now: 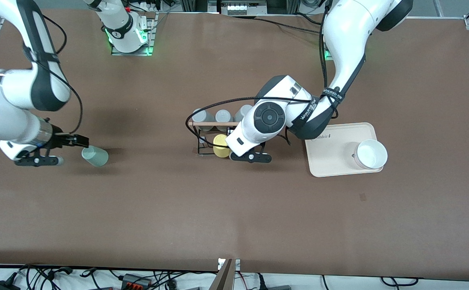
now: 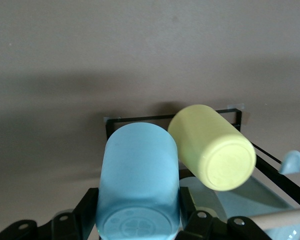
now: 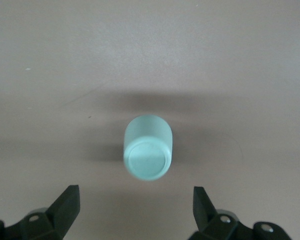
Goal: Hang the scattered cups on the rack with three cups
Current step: 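Hang the blue cup on the rack while the right gripper grasps the teal cup, then lift the teal cup with the right gripper and carry it to the rack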
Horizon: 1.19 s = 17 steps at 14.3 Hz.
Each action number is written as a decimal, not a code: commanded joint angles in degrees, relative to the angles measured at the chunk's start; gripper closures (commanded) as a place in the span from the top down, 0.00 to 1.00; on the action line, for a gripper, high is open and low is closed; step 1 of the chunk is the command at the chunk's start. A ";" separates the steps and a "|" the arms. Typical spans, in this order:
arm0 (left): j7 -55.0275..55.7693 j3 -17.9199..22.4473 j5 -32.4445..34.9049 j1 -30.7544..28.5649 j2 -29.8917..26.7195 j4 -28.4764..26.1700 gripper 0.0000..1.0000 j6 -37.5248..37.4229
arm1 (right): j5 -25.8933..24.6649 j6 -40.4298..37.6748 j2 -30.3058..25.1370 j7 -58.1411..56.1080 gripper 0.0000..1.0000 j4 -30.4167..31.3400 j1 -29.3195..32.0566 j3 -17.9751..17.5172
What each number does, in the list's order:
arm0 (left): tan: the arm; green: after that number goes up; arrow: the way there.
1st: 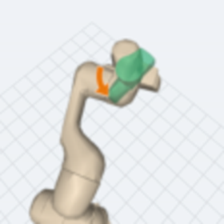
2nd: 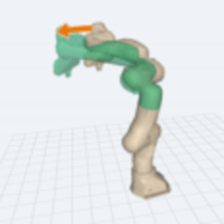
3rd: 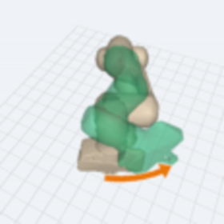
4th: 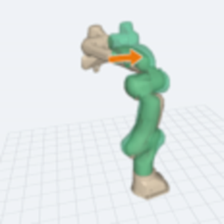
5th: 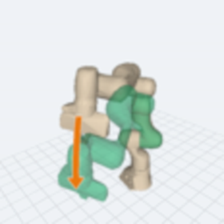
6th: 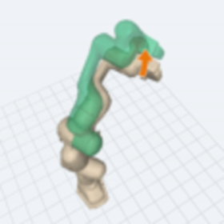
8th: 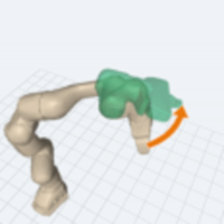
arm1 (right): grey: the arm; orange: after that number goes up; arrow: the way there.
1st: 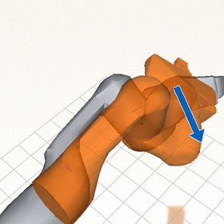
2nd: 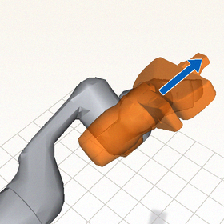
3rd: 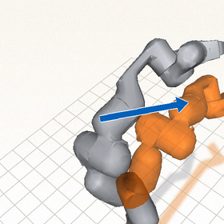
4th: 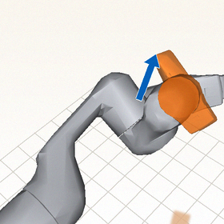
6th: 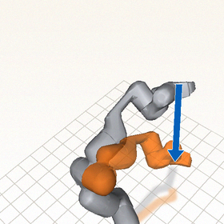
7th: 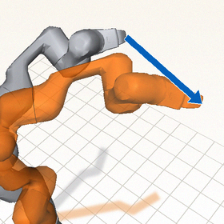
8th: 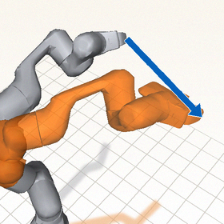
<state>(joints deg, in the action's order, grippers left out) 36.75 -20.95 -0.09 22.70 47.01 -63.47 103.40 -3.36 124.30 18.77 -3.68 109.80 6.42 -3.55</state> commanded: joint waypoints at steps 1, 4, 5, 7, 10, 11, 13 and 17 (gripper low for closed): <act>-0.28 0.39 3.94 -0.02 -0.51 1.59 1.00 -0.47 | -0.42 5.94 0.03 -2.82 1.00 4.10 1.23 -0.50; -0.01 0.39 13.16 -3.09 -4.19 1.60 1.00 -0.91 | -0.51 12.08 3.63 -4.57 1.00 5.33 1.58 -0.41; -0.10 -0.05 13.45 -5.10 -5.34 1.60 1.00 -0.91 | -0.51 14.02 4.68 -4.84 1.00 6.03 2.27 -0.41; -0.36 0.04 13.55 -9.67 -8.75 1.16 1.00 -1.09 | -0.51 15.52 5.40 -4.67 1.00 7.18 2.28 -0.50; -0.36 -0.32 13.54 -15.30 -13.16 1.24 1.00 -4.85 | -0.51 15.27 5.57 -4.75 1.00 7.10 2.28 -0.50; -0.36 -0.49 13.28 -16.97 -14.56 1.33 1.00 -6.09 | -0.51 15.09 5.49 -4.84 0.92 6.92 2.19 -0.50; -0.45 -0.58 9.17 -19.79 -18.43 1.07 1.00 -10.12 | -0.42 14.39 5.22 -4.58 0.68 6.57 2.02 -0.58; -10.69 -0.49 3.79 -25.42 -22.22 0.37 1.00 -23.39 | -0.42 13.69 4.43 -4.84 0.38 5.52 2.02 -0.85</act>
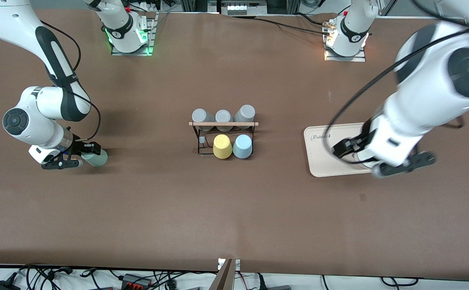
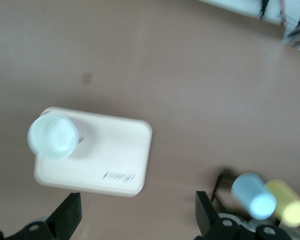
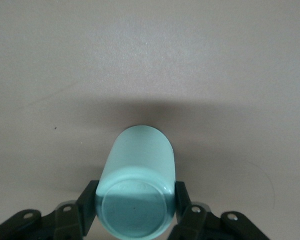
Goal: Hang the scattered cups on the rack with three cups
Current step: 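Lift the teal cup with the right gripper and carry it to the rack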
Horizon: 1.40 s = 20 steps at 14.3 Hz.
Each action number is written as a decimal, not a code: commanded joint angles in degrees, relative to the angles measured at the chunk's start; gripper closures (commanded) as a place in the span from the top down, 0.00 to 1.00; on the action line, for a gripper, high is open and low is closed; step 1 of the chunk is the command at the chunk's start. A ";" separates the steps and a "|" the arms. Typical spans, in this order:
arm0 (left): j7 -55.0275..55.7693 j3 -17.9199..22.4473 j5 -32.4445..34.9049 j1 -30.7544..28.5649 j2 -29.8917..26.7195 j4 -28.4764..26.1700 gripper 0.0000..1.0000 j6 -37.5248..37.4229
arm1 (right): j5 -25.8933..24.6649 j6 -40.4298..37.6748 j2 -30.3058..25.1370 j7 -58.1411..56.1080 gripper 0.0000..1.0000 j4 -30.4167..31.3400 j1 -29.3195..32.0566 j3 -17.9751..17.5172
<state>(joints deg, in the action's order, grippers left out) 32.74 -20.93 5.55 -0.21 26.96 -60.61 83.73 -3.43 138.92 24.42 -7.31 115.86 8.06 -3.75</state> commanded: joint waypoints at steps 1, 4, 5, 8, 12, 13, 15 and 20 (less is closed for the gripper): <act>-8.46 -0.51 -1.86 -2.69 -3.04 -4.76 1.00 -3.92 | -0.26 -3.20 -2.18 -1.30 0.34 -1.77 0.29 -0.91; -9.00 -0.51 -3.69 -3.74 -10.49 -16.94 1.00 1.49 | 0.70 -14.70 -3.68 1.32 0.33 -9.66 -2.17 -2.57; -9.53 -0.60 -5.44 -5.32 -13.57 -21.96 1.00 5.27 | 0.70 -18.47 -3.59 3.42 0.33 -13.08 -3.22 -3.71; -13.48 -0.60 -7.66 -6.04 -18.52 -29.38 1.00 9.52 | 0.79 -28.59 -2.54 14.21 0.33 -22.85 -8.30 -5.04; -13.66 -1.30 -8.10 -7.35 -21.86 -34.31 1.00 10.57 | 5.26 -30.12 -0.87 27.41 0.33 -26.65 -17.18 -5.04; -13.66 -1.30 -8.01 -7.44 -21.86 -34.14 1.00 10.58 | 5.54 -30.20 0.35 30.31 0.33 -28.22 -19.64 -4.96; -14.01 -0.87 -8.19 -7.70 -20.99 -32.04 1.00 10.40 | 5.19 -30.20 2.46 36.46 0.33 -30.68 -23.16 -4.95; -14.01 17.40 -7.84 8.53 -20.28 -28.24 1.00 9.79 | 4.84 -30.38 7.30 48.77 0.33 -37.71 -30.03 -4.78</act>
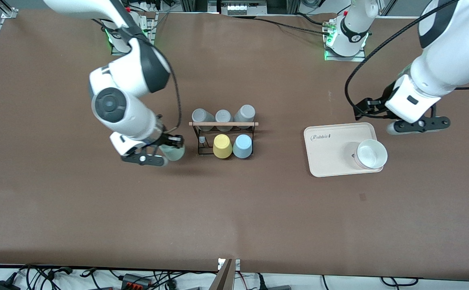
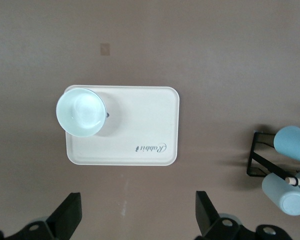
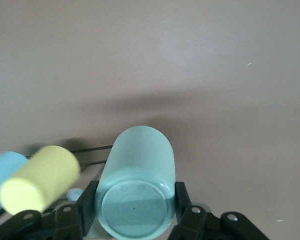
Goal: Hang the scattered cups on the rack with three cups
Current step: 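Lift the teal cup with the right gripper and carry it to the rack, then place the teal cup on the rack peg beside the yellow cup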
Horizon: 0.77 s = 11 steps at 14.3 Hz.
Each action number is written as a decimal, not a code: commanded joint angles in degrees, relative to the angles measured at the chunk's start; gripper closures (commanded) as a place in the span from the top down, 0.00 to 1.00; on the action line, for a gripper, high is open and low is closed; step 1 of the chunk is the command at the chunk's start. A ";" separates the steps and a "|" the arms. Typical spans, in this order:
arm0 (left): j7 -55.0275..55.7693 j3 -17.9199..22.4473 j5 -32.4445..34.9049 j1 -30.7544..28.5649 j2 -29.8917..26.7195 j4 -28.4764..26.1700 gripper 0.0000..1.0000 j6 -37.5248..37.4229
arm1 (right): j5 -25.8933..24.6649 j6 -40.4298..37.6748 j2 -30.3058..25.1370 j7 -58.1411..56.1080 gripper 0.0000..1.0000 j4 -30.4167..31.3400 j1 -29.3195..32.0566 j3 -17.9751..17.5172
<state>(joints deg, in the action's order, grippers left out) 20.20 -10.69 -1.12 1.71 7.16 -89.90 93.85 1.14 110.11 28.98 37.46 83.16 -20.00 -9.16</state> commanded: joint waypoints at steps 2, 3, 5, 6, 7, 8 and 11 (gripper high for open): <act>-1.75 7.08 -1.17 6.11 -2.13 -0.78 1.00 -0.24 | 0.26 -2.26 2.93 5.95 0.34 -5.90 -3.02 0.63; -1.92 7.00 -1.17 6.11 -3.71 -2.97 1.00 0.37 | 0.26 -2.87 2.93 7.00 0.33 -6.25 -3.37 0.63; -1.92 7.00 -1.17 6.28 -5.22 -4.57 1.00 0.02 | 0.26 -2.62 3.28 10.17 0.33 -6.43 -4.86 0.54; -1.92 7.00 -1.25 6.20 -5.48 -4.58 1.00 -0.33 | 0.09 -2.44 4.06 11.14 0.33 -6.34 -5.92 0.63; -1.92 7.00 -1.25 6.28 -5.83 -4.58 1.00 -0.59 | -0.87 -2.27 4.77 11.32 0.34 -6.34 -6.27 0.63; -1.92 6.91 -1.25 6.28 -5.93 -4.58 1.00 -0.59 | -2.27 -2.26 5.21 11.32 0.34 -6.34 -6.71 0.63; -3.93 7.00 -0.90 6.11 -6.19 -4.67 1.00 -1.12 | -4.92 -1.13 6.97 11.32 0.34 -6.08 -7.16 0.63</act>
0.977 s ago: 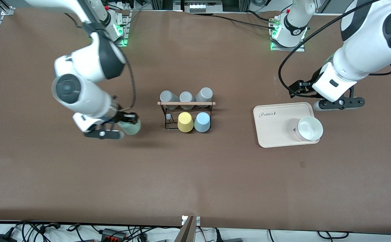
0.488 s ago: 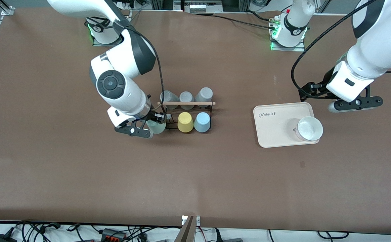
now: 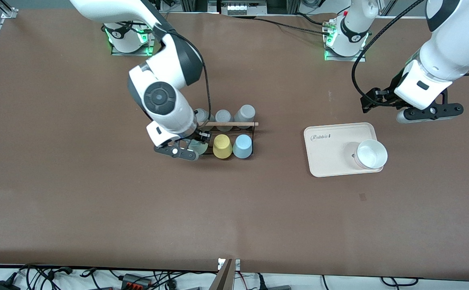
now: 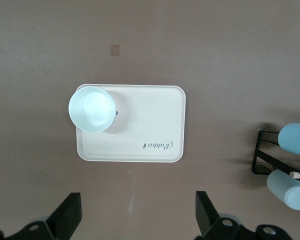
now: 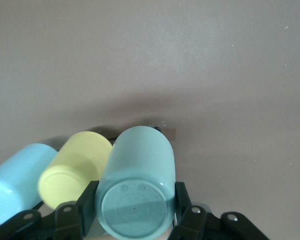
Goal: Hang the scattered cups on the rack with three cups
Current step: 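Place the teal cup on the rack peg beside the yellow cup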
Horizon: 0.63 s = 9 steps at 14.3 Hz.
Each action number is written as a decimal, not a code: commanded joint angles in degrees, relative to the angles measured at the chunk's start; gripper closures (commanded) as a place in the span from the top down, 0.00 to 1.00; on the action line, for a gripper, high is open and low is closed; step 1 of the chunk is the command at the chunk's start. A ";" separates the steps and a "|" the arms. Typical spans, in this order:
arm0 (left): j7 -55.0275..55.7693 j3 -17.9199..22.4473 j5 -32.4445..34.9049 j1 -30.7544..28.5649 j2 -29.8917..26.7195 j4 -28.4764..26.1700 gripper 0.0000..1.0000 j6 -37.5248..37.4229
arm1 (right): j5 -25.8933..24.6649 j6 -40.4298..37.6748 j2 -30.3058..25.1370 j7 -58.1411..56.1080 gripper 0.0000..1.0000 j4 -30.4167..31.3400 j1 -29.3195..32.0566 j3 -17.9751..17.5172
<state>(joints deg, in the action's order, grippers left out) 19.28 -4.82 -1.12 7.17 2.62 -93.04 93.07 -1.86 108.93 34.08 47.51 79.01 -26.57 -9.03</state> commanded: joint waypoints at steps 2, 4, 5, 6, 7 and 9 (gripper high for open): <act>-4.69 1.22 -0.90 0.65 -1.65 -1.53 1.00 -0.17 | -3.06 1.46 2.74 1.27 0.34 -1.67 -1.37 0.50; -4.77 1.13 -0.99 0.83 -1.65 -1.27 1.00 -0.17 | -3.07 2.77 3.97 1.36 0.34 -1.58 -2.07 0.51; -4.77 1.04 -0.90 1.09 -1.65 -1.27 1.00 -0.17 | -3.07 3.04 4.58 1.36 0.34 -1.58 -2.25 0.51; -4.95 1.04 -0.99 1.09 -1.65 -1.18 1.00 -0.08 | -3.07 3.13 4.67 1.36 0.34 -1.58 -2.43 0.51; -5.21 1.13 -0.99 0.92 -1.56 -1.18 1.00 0.01 | -3.15 3.22 4.94 1.36 0.34 -1.32 -2.52 0.51; -5.39 1.13 -0.99 0.74 -1.56 -1.27 1.00 0.09 | -3.15 4.01 5.03 1.36 0.34 -0.53 -2.52 0.51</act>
<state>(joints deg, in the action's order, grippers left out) 15.80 -4.56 -1.12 7.64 2.56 -93.12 93.03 -4.20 112.31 38.61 47.52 78.98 -28.42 -8.97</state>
